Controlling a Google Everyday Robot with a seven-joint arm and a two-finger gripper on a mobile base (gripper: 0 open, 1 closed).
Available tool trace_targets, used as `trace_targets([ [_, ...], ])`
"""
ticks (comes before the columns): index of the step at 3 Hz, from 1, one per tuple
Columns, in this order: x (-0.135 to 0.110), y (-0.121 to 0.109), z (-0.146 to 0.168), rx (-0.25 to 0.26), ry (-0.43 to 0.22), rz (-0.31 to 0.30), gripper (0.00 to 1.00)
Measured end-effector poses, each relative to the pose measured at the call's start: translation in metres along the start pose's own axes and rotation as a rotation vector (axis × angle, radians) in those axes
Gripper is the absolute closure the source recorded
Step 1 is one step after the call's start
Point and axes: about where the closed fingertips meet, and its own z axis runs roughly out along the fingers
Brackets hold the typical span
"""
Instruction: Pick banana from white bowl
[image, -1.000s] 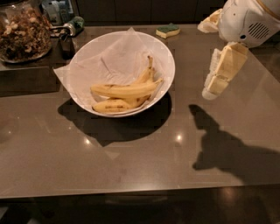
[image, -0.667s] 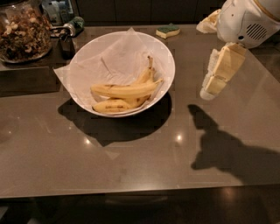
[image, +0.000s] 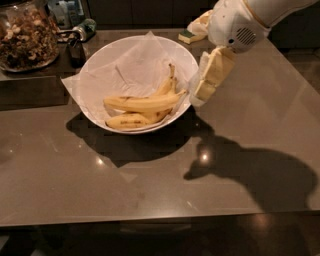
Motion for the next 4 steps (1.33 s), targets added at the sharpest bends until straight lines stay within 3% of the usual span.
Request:
trace_targets([
  [1, -0.024, -0.006, 0.023, -0.054, -0.032, -0.055, 0.0],
  [2, -0.025, -0.006, 0.024, -0.055, -0.034, -0.058, 0.0],
  [4, -0.039, -0.024, 0.077, -0.156, -0.19, -0.046, 0.0],
])
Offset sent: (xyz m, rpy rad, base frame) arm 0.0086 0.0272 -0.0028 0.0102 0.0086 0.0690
